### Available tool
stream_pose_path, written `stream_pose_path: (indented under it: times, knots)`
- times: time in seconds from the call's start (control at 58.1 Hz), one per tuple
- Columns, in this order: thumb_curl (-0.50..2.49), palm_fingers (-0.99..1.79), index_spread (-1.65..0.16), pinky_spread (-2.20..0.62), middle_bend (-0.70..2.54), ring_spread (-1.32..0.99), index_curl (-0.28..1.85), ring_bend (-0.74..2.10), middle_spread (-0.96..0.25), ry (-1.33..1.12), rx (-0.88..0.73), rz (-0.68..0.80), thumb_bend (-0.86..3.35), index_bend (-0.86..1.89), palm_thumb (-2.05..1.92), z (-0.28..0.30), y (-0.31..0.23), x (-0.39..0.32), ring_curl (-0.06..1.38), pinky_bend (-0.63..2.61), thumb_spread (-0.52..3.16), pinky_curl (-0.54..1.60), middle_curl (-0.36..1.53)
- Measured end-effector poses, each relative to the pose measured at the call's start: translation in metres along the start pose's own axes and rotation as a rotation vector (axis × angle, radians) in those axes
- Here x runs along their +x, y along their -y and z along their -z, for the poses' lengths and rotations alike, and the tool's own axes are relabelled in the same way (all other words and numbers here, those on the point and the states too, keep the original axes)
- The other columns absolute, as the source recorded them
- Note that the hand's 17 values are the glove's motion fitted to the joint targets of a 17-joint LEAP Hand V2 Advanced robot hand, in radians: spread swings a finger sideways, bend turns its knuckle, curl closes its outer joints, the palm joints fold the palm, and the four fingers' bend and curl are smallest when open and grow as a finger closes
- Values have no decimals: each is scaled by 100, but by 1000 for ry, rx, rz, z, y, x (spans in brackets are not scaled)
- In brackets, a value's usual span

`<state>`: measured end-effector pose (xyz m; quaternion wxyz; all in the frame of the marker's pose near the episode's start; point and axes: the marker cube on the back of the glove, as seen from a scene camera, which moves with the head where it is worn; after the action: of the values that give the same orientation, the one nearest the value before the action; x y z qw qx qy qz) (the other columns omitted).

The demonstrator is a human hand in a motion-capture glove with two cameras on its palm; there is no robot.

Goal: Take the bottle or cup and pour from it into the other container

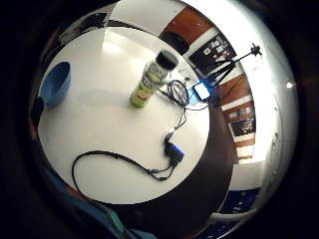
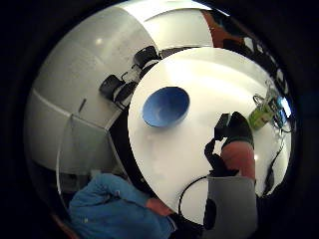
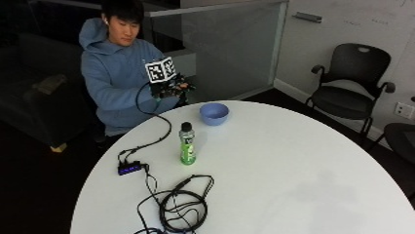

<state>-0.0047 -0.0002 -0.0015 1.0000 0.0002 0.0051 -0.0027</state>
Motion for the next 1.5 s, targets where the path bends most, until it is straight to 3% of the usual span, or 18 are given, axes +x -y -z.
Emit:
stream_pose_path:
  times: [0.258, 0.74, 1.256, 1.497]
  knots:
    - [31, 28, -32, 22, 17, 14, 24, 28, -2, -45, 17, 42, 42, 32, 75, 21, 7, -26, 14, 25, 73, 18, 13]
    - [49, 22, -36, 25, 15, 16, 33, 31, -4, -90, 69, 28, 19, 23, 72, 42, 12, 5, 22, 23, 96, 28, 19]
    - [49, 18, -36, 25, 17, 16, 32, 37, -3, 272, 198, -153, -3, 16, 64, 44, -18, 120, 26, 25, 104, 32, 23]
    - [45, 4, -35, 26, 17, 19, 26, 45, 6, 499, 176, -220, -5, 10, 56, 22, -32, 168, 30, 34, 101, 36, 24]
